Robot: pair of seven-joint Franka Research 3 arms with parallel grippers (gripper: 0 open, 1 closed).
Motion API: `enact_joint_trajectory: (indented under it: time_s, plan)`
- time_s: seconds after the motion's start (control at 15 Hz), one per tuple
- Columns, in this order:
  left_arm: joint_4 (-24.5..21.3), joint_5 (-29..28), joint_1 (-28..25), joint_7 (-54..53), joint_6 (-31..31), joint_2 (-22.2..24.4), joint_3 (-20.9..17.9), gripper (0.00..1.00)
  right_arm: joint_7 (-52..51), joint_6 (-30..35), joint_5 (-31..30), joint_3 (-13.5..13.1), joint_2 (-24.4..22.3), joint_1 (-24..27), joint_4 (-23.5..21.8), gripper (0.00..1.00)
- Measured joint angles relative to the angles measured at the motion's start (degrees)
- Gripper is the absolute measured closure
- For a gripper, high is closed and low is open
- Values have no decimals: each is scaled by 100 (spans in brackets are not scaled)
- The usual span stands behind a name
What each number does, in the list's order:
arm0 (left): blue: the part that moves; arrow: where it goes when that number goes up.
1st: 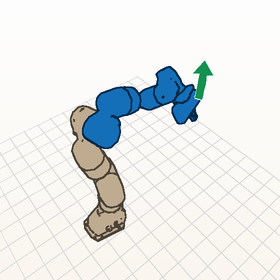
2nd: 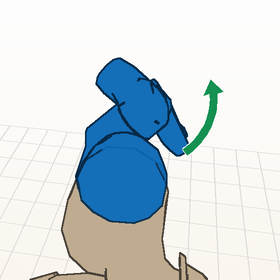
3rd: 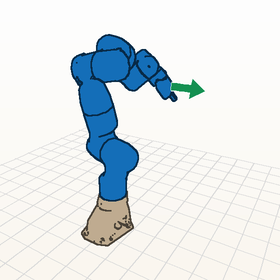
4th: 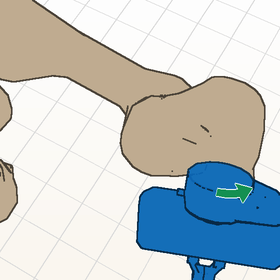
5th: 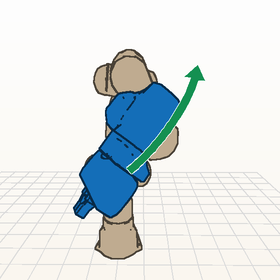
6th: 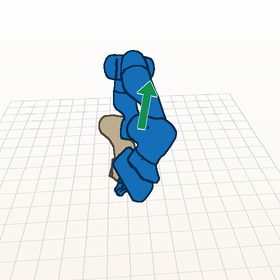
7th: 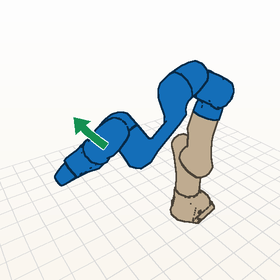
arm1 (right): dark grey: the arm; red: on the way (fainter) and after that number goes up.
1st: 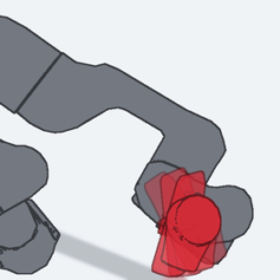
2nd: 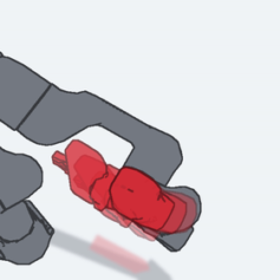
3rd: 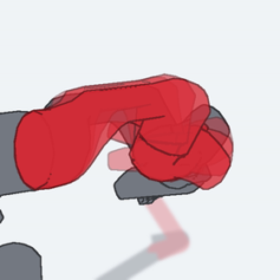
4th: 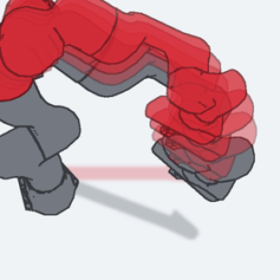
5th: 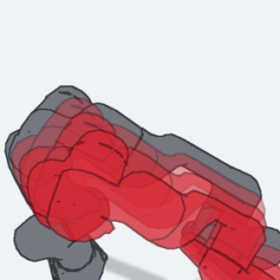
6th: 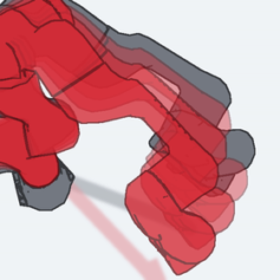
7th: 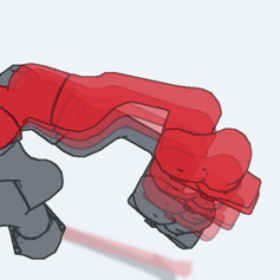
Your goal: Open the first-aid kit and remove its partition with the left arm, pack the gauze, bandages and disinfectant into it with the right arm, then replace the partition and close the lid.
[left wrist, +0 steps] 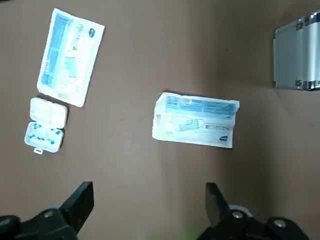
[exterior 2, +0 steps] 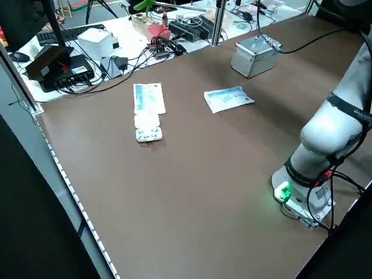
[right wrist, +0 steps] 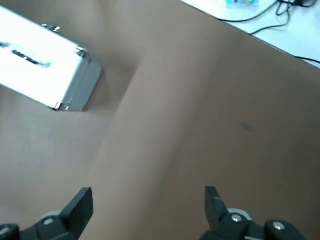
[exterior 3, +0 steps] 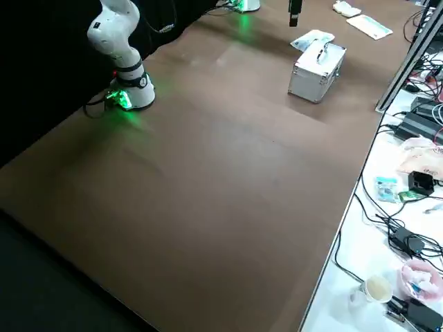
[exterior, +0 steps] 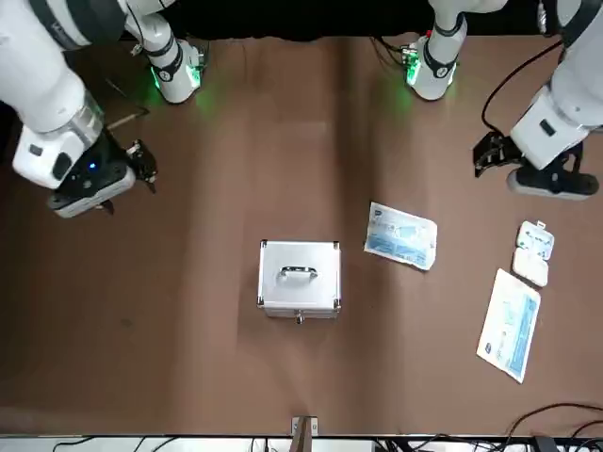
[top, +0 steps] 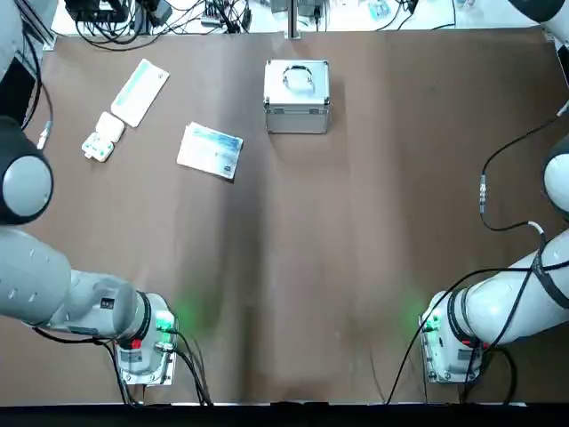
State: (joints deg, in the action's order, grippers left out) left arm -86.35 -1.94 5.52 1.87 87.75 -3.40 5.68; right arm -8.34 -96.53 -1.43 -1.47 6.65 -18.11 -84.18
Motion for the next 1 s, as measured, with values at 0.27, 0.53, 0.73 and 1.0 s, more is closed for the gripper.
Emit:
enact_joint_trajectory:
  time_s: [0.27,0.53,0.73,1.0]
  plan:
    - [-325,0,-243,-533,112,284,-7,1,8,0,2,10,0,-269,39,1]
    - [-344,0,-492,-985,108,309,-66,1,8,4,6,10,0,-323,73,1]
    - [-313,0,-579,-1002,112,317,-77,1,7,5,12,24,0,-348,82,1]
    - [-221,0,-529,-594,115,323,25,1,7,12,12,25,0,-371,89,1]
